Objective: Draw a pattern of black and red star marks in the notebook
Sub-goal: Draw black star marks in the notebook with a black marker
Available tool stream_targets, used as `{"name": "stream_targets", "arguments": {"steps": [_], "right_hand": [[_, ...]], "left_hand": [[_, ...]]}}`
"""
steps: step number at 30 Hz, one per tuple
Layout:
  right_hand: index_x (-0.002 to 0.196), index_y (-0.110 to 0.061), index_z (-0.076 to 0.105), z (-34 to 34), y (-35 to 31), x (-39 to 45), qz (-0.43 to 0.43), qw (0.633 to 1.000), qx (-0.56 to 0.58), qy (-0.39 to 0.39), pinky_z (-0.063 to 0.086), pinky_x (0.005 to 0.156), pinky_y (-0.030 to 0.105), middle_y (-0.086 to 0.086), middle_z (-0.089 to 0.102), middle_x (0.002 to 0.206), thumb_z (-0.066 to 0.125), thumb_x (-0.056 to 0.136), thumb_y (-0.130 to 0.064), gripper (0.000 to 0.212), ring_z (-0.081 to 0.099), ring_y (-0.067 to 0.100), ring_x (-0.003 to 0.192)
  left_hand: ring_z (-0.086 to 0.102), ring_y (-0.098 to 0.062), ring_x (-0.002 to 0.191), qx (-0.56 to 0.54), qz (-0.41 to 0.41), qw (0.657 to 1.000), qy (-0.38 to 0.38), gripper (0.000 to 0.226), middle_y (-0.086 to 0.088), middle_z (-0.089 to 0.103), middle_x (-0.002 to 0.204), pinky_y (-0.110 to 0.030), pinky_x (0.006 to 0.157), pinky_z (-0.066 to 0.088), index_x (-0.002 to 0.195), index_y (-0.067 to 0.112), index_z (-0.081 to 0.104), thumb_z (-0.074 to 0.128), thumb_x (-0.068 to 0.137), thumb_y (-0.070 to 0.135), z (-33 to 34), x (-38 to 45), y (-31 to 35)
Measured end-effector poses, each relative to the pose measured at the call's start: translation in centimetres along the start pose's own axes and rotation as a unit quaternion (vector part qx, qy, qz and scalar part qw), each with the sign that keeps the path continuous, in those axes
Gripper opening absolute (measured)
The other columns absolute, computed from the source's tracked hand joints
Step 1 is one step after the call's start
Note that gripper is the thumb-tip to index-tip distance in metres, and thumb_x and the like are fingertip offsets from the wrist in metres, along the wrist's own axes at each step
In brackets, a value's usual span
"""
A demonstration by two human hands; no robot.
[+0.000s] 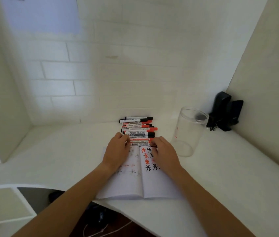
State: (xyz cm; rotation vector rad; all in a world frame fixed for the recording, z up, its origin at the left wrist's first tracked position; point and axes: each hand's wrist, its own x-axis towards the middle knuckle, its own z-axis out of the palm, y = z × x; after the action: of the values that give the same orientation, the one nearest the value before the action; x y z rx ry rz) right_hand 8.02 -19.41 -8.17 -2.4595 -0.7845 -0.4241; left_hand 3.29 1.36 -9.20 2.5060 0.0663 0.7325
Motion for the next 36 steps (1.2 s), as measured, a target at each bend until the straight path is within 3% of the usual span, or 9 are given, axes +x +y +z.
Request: {"name": "stream_targets", "arguments": {"steps": [8,13,15,18,23,27,30,32,36], "right_hand": [[0.119,-0.013,0.061,0.5,0.4,2.8,-0.036,0.992,-0.093,-0.077,0.044,0.066,0.028,0.000,0.055,0.119,0.052,0.104,-0.017,0.018,0.061,0.020,0.084],[0.115,-0.012,0.059,-0.8,-0.1,2.9,-0.035,0.990,-0.110,-0.083,0.035,0.059,0.020,-0.001,0.053,0.117,0.057,0.099,-0.017,0.017,0.056,0.016,0.075],[0.108,-0.015,0.057,-1.5,-0.6,2.1,0.013,0.997,-0.058,-0.042,0.032,0.055,0.017,-0.005,0.052,0.108,0.062,0.094,-0.018,0.015,0.052,0.012,0.071],[0.095,-0.018,0.053,-2.1,-2.0,0.0,0.098,0.988,0.118,0.013,0.042,0.055,0.017,-0.005,0.058,0.088,0.068,0.090,-0.015,0.016,0.050,0.008,0.066],[0.099,-0.014,0.063,-2.0,-4.1,-2.1,0.204,0.885,0.418,-0.007,0.051,0.055,0.032,0.005,0.071,0.071,0.062,0.097,-0.010,0.004,0.065,0.019,0.060],[0.102,-0.015,0.064,-2.4,-4.1,-2.8,0.178,0.857,0.482,-0.030,0.052,0.061,0.029,0.007,0.069,0.074,0.064,0.100,-0.011,0.005,0.066,0.020,0.066],[0.108,-0.012,0.064,-3.9,-3.1,-2.9,0.173,0.843,0.506,0.062,0.058,0.066,0.029,0.005,0.067,0.078,0.068,0.099,-0.012,0.010,0.065,0.017,0.068],[0.099,-0.010,0.067,-5.3,-1.9,-2.6,0.164,0.857,0.479,0.093,0.058,0.068,0.028,0.006,0.068,0.079,0.068,0.097,-0.009,0.002,0.065,0.016,0.069],[0.092,-0.023,0.065,-5.2,0.1,-2.5,0.031,0.980,0.196,0.010,0.055,0.069,0.019,-0.009,0.068,0.084,0.068,0.098,-0.021,0.007,0.064,0.005,0.073]], "left_hand": [[0.054,-0.012,0.076,-0.004,0.031,0.999,0.030,0.005,0.005,0.054,0.102,-0.024,0.070,0.047,0.102,0.017,0.062,0.060,0.097,0.017,0.4,-0.5,-0.5],[0.052,-0.006,0.078,-0.011,0.064,0.997,0.050,0.008,0.010,0.053,0.104,-0.008,0.063,0.038,0.104,0.021,0.061,0.061,0.097,0.022,-0.3,-0.7,0.5],[0.053,-0.006,0.078,-0.033,0.072,0.995,0.067,0.007,0.012,0.052,0.102,-0.013,0.064,0.043,0.105,0.022,0.060,0.059,0.098,0.023,-0.6,-0.8,0.8],[0.056,-0.008,0.084,-0.101,0.089,0.987,0.088,0.014,0.012,0.055,0.101,-0.020,0.069,0.048,0.112,0.019,0.058,0.054,0.100,0.025,-1.3,-1.1,1.1],[0.060,-0.008,0.104,-0.126,0.213,0.967,-0.069,0.031,0.010,0.064,0.111,-0.024,0.088,0.047,0.125,0.020,0.062,0.053,0.101,0.038,-1.6,-1.5,1.6],[0.061,-0.013,0.100,-0.079,0.224,0.968,-0.086,0.032,0.005,0.066,0.111,-0.034,0.085,0.050,0.123,0.017,0.062,0.047,0.104,0.038,-0.5,-1.2,0.8],[0.059,-0.013,0.099,-0.044,0.208,0.975,-0.065,0.040,0.005,0.064,0.112,-0.035,0.084,0.049,0.124,0.018,0.060,0.033,0.107,0.042,-0.4,-1.2,0.3],[0.057,-0.011,0.095,-0.034,0.200,0.976,-0.076,0.037,0.007,0.062,0.109,-0.035,0.082,0.048,0.121,0.020,0.058,0.031,0.108,0.041,-0.5,-1.4,0.6],[0.056,-0.007,0.094,-0.047,0.202,0.972,-0.114,0.030,0.009,0.061,0.109,-0.027,0.083,0.047,0.121,0.021,0.055,0.032,0.109,0.035,-0.7,-1.3,1.3]]}}
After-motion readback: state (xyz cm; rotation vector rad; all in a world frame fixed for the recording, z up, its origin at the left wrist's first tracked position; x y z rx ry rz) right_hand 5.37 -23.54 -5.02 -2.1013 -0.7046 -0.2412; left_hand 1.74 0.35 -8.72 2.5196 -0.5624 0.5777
